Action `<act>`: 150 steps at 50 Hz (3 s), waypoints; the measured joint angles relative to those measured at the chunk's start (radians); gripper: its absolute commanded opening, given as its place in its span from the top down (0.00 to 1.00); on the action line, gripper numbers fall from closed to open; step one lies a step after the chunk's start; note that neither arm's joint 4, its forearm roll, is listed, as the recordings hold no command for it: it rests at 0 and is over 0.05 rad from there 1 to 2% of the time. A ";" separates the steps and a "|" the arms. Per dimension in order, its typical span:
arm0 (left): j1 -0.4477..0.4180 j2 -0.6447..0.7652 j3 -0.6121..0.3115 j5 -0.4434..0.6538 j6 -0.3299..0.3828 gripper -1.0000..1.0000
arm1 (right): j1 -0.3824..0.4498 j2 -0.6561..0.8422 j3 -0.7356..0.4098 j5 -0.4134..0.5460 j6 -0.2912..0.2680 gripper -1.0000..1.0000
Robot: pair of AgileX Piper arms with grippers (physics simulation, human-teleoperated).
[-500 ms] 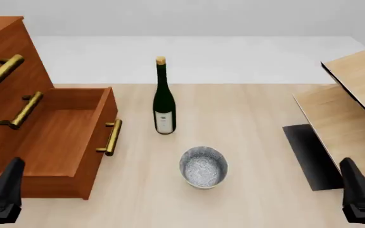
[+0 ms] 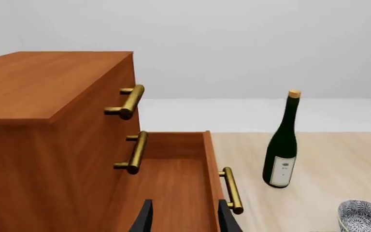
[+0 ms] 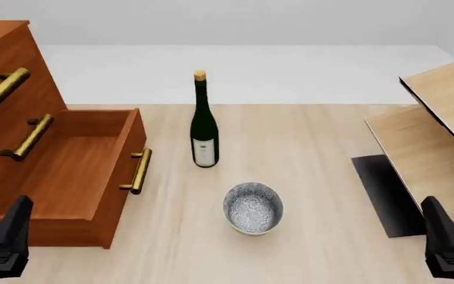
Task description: Close the bottom drawer of the cabinet and open the top drawer.
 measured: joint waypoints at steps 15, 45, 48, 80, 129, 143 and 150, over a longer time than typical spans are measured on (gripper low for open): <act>-0.021 0.072 -0.042 -0.030 -0.005 0.00 | -0.002 0.006 0.001 -0.008 0.001 0.00; -0.199 0.202 -0.212 0.022 0.053 0.00 | -0.002 0.006 0.001 -0.008 0.005 0.00; -0.223 0.222 -0.228 0.025 0.071 0.00 | -0.002 0.005 0.001 -0.008 0.005 0.00; -0.493 0.493 -0.371 0.034 0.307 0.00 | 0.010 0.006 0.001 -0.006 -0.007 0.00; -0.625 0.813 -0.482 0.168 0.115 0.00 | 0.004 0.004 0.001 -0.003 0.014 0.00; -0.626 0.852 -0.453 0.162 0.023 0.00 | 0.001 0.004 0.001 -0.004 0.019 0.00; -0.616 0.866 -0.431 0.150 -0.024 0.00 | 0.000 0.000 0.001 -0.001 0.021 0.00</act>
